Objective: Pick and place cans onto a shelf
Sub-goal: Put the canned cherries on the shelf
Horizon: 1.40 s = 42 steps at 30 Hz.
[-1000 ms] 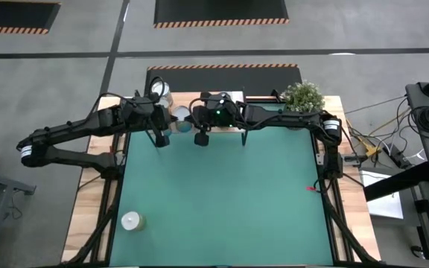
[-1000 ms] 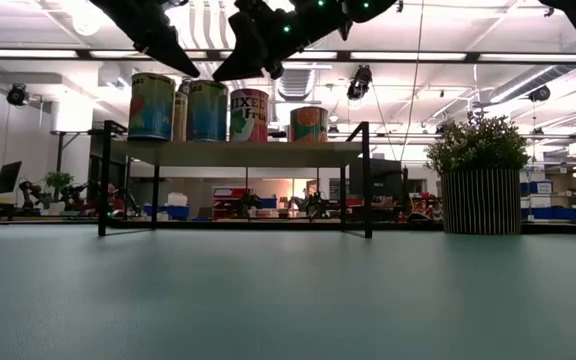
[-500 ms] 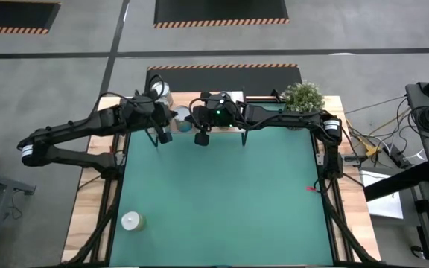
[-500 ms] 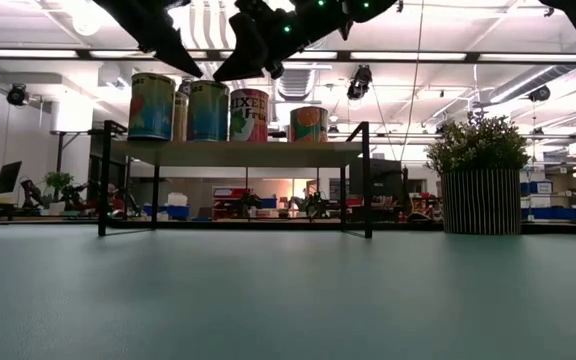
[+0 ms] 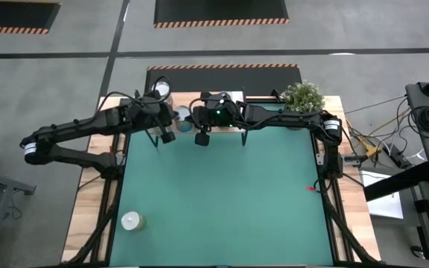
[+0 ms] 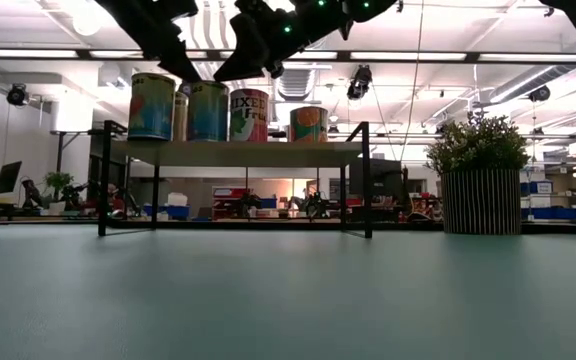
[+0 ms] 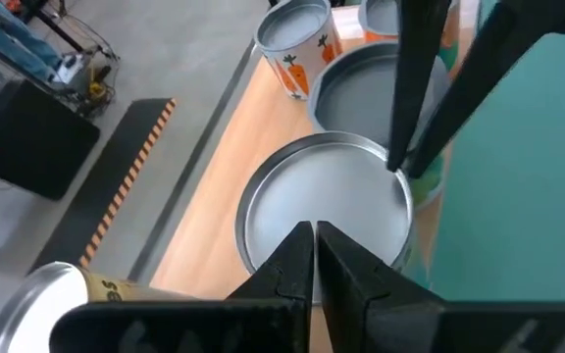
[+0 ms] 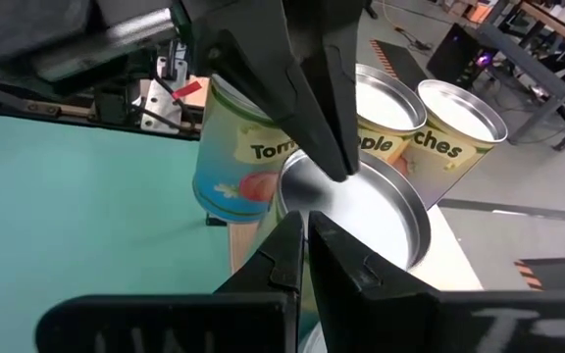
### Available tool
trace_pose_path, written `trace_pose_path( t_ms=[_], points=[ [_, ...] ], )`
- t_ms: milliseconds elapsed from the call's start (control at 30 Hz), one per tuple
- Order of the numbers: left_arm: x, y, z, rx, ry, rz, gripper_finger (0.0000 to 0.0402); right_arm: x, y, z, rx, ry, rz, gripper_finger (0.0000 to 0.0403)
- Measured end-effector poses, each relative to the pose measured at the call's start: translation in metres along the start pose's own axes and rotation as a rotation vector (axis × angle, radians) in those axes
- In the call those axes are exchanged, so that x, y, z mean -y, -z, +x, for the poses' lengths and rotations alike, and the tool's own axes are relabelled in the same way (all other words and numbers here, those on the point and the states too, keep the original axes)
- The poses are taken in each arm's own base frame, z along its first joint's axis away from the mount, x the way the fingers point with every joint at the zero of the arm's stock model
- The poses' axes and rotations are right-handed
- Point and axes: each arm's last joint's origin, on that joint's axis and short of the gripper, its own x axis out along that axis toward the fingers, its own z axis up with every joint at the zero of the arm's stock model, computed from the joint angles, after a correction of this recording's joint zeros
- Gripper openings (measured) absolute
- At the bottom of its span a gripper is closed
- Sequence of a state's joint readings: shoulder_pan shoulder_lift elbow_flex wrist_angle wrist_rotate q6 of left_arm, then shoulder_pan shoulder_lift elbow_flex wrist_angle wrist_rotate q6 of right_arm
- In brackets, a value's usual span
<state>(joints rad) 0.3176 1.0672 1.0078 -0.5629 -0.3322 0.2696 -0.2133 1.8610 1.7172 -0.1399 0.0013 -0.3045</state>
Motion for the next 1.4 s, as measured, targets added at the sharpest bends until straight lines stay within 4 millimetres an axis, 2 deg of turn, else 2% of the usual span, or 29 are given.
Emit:
trace_pose_path(
  t_ms=[500,1067,1400],
  points=[
    [0.0,-0.003,-0.005,0.003,0.086,-0.075,0.0,0.005,0.001,-0.001,-0.006,0.009,-0.006,0.0009],
    [-0.002,-0.006,-0.007,0.033,0.073,-0.094,0.0,0.011,-0.009,-0.011,0.025,-0.001,0.004,0.0009],
    [-0.002,-0.002,-0.006,-0.006,0.027,-0.085,0.0,0.006,0.0,0.0,0.02,-0.067,0.03,0.0009]
  ],
)
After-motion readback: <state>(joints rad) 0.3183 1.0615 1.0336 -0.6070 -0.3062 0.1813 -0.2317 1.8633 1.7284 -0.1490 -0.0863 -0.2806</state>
